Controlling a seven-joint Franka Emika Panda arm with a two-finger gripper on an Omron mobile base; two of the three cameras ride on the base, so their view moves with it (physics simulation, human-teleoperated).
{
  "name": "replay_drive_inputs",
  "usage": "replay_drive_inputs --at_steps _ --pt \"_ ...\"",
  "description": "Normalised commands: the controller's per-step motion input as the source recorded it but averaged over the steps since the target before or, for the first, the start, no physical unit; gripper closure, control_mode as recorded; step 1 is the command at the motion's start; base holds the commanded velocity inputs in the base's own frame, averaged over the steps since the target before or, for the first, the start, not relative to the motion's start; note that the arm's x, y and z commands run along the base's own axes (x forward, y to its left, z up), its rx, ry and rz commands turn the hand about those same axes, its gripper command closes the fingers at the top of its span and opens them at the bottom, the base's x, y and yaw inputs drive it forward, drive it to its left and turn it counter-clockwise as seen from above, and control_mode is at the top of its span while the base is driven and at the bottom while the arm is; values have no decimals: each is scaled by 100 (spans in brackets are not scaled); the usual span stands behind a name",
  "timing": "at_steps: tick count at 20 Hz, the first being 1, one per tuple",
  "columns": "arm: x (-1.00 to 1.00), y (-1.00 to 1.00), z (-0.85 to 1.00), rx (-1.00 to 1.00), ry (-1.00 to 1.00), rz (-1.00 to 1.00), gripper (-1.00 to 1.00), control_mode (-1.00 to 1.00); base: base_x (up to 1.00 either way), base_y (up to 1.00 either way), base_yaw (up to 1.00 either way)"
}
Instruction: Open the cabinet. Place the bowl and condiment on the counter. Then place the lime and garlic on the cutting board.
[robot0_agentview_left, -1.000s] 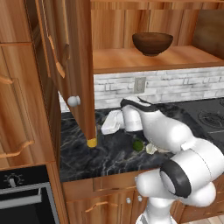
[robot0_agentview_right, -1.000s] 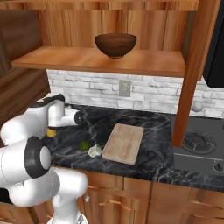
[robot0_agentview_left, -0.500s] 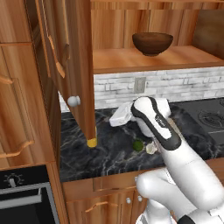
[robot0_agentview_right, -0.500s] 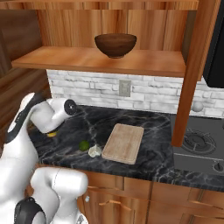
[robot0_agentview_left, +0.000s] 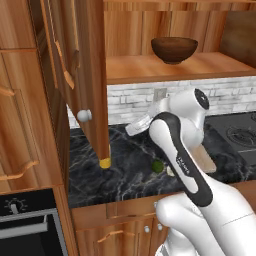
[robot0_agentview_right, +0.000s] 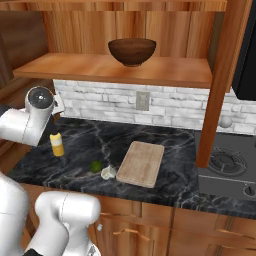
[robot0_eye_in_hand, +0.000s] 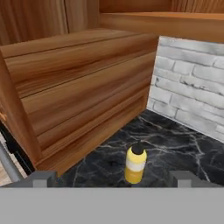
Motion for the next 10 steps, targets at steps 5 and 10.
replay_drive_inputs --at_steps 5,10 --pt "-7 -89 92 -22 7 -2 -100 -100 0 0 0" --pt "-17 -69 62 -35 -3 0 -100 -100 0 0 0"
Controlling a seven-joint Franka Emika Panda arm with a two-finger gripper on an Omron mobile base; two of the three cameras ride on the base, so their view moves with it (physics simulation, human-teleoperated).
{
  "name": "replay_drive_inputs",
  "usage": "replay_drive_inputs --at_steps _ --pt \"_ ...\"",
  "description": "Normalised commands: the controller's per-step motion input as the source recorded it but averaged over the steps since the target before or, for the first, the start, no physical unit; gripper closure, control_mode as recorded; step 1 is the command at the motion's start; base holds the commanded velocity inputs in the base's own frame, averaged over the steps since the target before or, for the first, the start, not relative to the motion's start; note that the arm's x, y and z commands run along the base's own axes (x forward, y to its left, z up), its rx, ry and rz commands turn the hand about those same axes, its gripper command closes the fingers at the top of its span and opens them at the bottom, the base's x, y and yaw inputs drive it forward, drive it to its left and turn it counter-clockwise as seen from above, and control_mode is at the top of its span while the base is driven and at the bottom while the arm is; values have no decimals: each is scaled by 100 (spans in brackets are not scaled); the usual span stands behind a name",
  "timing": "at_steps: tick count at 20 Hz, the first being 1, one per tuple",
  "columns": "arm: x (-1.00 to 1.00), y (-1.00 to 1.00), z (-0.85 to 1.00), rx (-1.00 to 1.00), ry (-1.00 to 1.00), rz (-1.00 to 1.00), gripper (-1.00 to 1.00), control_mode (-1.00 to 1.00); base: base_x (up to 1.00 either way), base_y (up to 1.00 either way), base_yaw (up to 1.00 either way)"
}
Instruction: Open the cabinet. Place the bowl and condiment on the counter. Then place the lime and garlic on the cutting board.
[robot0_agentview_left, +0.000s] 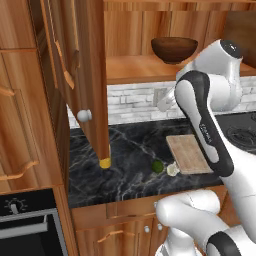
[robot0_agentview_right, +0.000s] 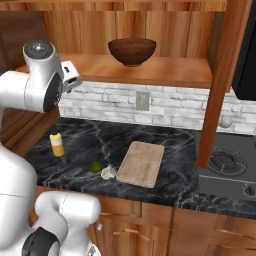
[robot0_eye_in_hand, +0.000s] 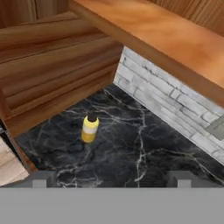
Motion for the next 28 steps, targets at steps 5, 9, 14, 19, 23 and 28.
replay_drive_inputs --at_steps 5,9,14,19,23,28 --pt "-2 -59 57 -42 -10 0 -100 -100 0 0 0" --pt "24 -26 12 -46 -10 -1 -100 -100 0 0 0" --pt "49 -17 2 -31 -23 -12 -100 -100 0 0 0" --pt "70 -28 28 -4 -10 -7 -100 -100 0 0 0" --pt "83 -19 33 0 0 -7 -100 -100 0 0 0" --pt "83 -7 18 0 4 -7 -100 -100 0 0 0"
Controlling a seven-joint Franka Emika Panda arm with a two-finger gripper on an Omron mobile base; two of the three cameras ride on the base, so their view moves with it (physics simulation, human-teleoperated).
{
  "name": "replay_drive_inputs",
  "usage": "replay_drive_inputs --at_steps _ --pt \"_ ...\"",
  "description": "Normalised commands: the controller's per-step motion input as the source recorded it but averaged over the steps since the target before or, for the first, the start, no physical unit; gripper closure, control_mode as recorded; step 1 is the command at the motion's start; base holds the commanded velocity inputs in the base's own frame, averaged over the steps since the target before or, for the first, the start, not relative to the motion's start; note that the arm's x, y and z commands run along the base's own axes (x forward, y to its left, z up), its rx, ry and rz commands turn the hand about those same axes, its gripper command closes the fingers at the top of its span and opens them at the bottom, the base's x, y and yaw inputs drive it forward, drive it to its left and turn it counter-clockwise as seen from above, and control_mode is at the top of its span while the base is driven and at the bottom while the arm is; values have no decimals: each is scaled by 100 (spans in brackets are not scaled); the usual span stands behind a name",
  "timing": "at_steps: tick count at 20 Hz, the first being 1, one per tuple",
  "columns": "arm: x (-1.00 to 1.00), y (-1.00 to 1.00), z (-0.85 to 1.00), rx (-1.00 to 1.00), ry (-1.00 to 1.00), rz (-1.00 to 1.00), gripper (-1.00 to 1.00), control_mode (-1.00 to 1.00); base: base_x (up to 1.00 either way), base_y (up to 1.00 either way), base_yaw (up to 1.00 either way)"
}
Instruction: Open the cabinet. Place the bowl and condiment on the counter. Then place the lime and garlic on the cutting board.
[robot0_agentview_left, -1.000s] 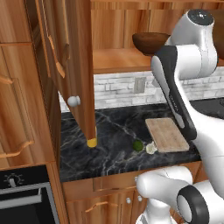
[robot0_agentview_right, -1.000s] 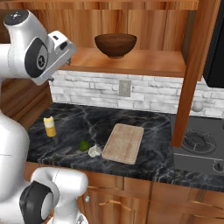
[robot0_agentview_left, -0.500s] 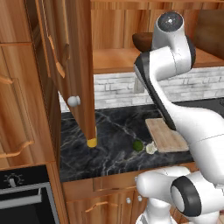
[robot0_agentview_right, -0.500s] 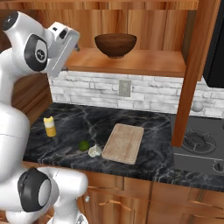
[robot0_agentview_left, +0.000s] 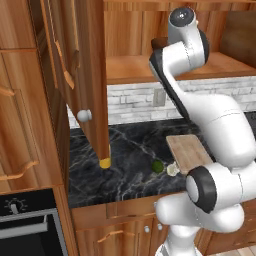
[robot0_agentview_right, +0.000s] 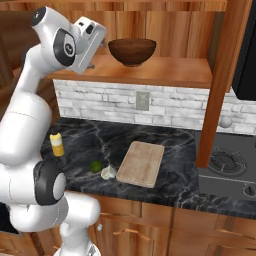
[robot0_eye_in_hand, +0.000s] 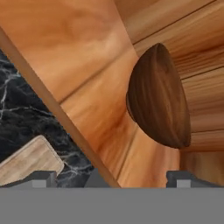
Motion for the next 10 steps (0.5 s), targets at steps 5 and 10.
replay_drive_inputs --at_steps 5,10 --pt "82 -3 -6 -9 0 -1 -100 -100 0 0 0" --pt "68 -24 -10 -7 0 0 -100 -100 0 0 0"
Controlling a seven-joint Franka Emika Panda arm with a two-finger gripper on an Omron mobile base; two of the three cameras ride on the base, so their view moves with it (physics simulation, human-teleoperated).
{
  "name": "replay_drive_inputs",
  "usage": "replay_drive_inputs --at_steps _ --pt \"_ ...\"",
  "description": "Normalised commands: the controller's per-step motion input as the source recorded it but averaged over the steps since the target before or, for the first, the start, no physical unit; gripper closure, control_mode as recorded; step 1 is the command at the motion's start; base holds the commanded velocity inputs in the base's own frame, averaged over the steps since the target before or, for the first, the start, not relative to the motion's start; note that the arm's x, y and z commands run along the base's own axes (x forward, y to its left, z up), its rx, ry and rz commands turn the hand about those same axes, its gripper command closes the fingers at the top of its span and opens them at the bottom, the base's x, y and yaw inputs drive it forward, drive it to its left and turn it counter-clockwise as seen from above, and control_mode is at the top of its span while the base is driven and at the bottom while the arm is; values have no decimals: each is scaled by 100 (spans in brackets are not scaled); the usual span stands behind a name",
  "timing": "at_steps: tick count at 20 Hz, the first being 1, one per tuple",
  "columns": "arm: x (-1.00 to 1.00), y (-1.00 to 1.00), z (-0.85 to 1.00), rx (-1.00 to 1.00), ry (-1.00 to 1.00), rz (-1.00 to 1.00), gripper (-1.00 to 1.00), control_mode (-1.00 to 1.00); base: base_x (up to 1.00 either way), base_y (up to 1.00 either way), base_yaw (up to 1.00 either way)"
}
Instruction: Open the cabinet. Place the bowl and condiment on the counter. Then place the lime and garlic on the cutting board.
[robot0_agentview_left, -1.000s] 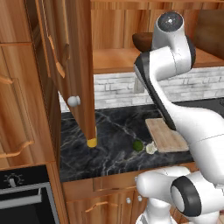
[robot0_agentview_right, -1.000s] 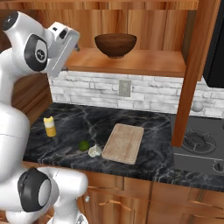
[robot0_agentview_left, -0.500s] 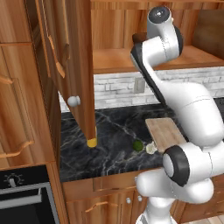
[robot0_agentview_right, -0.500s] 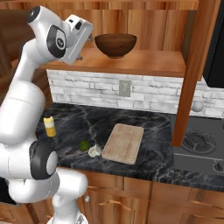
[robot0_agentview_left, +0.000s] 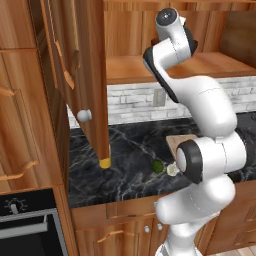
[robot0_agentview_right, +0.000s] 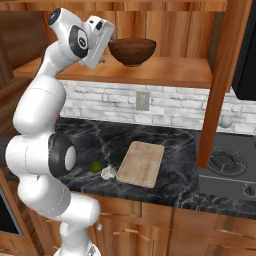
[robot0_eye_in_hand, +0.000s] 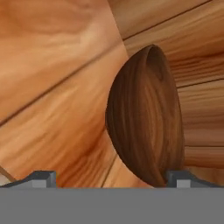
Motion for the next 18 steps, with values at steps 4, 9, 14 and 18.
replay_drive_inputs --at_steps 4,9,14,18 --pt "69 -34 -13 -4 0 0 -100 -100 0 0 0" --pt "69 -23 -8 -3 0 0 -100 -100 0 0 0" --pt "14 -23 -5 0 0 0 100 -100 0 0 0" --pt "-8 -4 -27 0 0 0 100 -100 0 0 0"
